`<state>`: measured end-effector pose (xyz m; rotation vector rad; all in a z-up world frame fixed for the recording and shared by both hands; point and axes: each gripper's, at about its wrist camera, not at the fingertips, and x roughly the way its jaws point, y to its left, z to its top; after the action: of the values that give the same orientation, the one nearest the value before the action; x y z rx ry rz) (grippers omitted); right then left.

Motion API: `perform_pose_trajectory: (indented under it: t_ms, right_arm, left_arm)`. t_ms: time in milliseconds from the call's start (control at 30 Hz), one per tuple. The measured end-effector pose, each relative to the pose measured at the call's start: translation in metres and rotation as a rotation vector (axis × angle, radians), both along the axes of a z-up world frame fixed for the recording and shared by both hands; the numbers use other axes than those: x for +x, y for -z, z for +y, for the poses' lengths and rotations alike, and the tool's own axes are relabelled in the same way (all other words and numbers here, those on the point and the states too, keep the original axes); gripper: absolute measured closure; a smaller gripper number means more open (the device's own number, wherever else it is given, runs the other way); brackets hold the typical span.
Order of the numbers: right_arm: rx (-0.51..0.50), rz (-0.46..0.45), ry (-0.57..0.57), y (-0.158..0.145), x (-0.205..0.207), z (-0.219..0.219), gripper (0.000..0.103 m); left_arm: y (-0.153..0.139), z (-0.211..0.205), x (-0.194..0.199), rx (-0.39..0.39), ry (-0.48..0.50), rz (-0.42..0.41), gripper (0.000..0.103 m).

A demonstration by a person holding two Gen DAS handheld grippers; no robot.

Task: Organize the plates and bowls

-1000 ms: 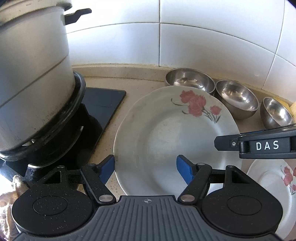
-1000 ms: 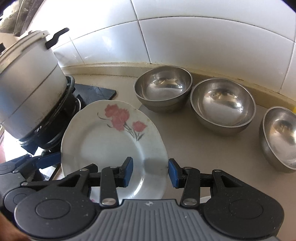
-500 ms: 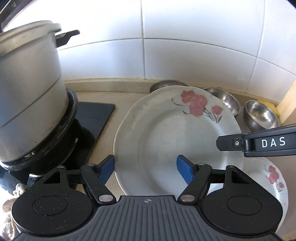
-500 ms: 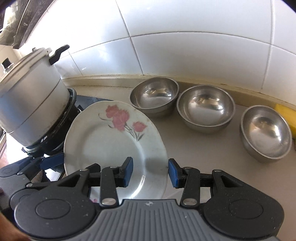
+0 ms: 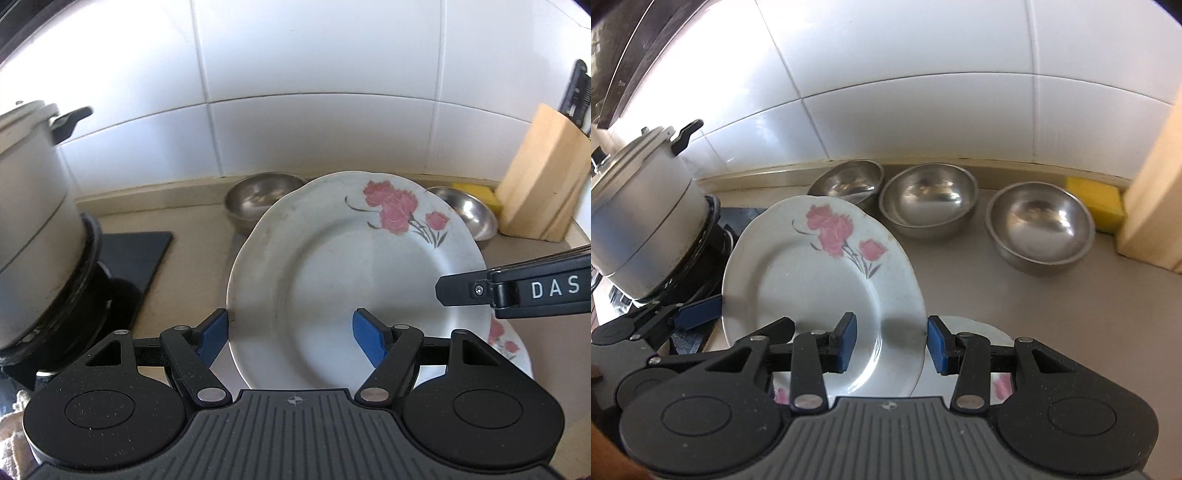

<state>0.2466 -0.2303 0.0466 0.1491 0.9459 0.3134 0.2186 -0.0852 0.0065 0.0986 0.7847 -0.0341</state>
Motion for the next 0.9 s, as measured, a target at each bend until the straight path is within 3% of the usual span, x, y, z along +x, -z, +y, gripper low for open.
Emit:
perform_pose_trajectory:
  t_ms: [433,900]
  right_arm:
    - [0.006,0.035,0.101,0.006,-0.031,-0.047,0.077]
    - [0.032,0.089,0.146,0.014,-0.052,-0.067,0.077]
  left_arm:
    - [0.008,-0.042,-0.012,0.026,0.113,0.011,0.032]
    - [0.012,-0.056,-0.027,0.037,0.163,0.030,0.031]
